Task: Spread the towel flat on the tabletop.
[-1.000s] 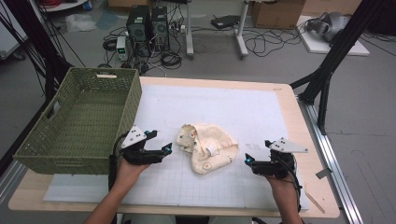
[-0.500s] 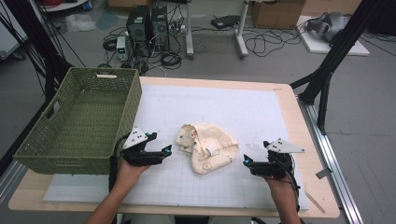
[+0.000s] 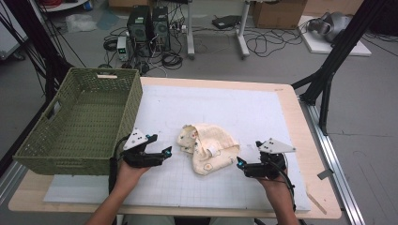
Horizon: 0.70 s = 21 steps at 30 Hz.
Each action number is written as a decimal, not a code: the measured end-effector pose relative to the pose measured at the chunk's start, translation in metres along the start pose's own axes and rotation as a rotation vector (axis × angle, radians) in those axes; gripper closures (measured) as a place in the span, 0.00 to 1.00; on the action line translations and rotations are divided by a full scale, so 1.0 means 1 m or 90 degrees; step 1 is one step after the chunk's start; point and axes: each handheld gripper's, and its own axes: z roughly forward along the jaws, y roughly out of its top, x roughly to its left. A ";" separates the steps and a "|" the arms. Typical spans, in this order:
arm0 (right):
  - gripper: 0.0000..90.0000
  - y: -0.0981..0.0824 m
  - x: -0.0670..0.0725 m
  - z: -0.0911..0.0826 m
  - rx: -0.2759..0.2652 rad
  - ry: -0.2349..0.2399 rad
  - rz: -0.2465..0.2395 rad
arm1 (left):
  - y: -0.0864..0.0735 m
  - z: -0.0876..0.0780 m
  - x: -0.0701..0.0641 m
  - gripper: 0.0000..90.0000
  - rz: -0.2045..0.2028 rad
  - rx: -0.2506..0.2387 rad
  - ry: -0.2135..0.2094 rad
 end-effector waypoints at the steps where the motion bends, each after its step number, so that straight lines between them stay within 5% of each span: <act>1: 0.09 0.000 0.001 0.001 0.001 0.004 -0.004 | 0.000 0.000 0.000 0.26 0.000 0.001 0.002; 4: 0.09 0.003 0.005 0.004 -0.004 0.038 -0.019 | -0.001 -0.001 -0.001 0.27 0.001 0.007 0.006; 18: 0.09 0.037 0.036 0.047 0.015 0.090 -0.076 | -0.004 0.003 0.001 0.27 -0.007 0.019 -0.005; 21: 0.23 0.043 0.041 0.058 0.025 0.115 -0.093 | -0.004 0.004 0.002 0.28 0.000 0.025 -0.005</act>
